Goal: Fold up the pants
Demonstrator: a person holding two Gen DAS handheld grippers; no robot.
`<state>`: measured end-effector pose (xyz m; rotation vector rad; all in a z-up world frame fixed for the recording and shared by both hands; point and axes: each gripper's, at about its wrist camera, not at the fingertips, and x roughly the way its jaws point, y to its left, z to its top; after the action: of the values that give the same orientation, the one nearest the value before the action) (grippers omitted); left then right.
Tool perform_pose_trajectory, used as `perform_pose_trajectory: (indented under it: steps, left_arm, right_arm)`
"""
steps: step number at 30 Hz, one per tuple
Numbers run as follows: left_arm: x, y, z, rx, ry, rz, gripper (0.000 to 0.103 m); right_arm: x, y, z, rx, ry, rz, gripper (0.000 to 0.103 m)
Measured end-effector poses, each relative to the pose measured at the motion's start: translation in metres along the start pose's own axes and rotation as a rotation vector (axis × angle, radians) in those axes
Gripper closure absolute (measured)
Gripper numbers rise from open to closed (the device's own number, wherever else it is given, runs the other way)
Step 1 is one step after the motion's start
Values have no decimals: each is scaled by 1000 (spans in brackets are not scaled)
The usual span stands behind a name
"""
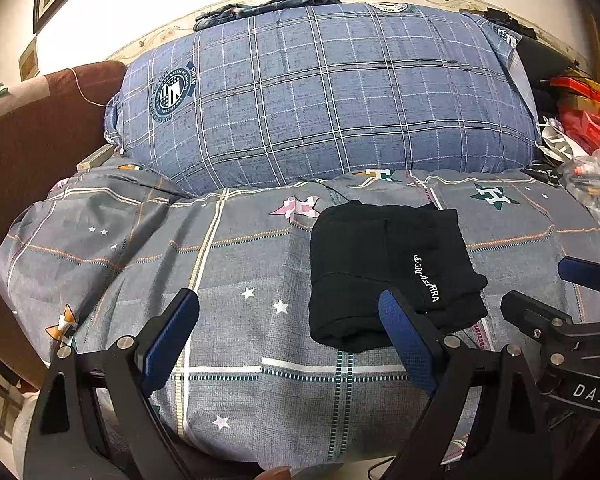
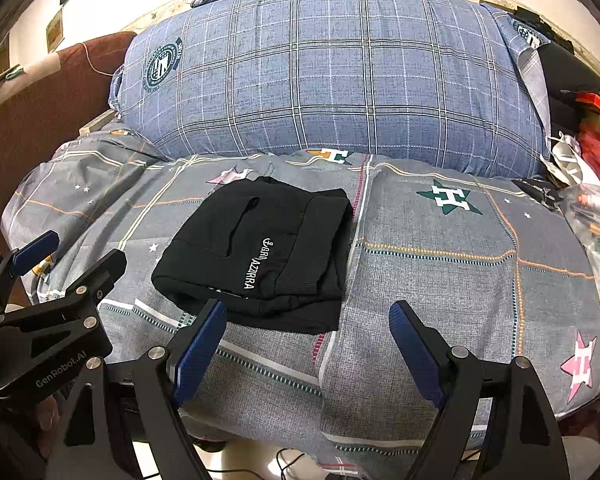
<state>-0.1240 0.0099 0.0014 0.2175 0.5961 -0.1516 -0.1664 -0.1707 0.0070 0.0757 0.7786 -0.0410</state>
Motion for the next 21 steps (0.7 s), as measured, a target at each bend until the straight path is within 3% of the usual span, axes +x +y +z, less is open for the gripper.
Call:
perform_pose_trajectory:
  steps: [21]
  left_arm:
    - [2, -4, -1, 16, 13, -10, 10]
  right_arm:
    - [0, 0, 1, 2, 0, -4, 18]
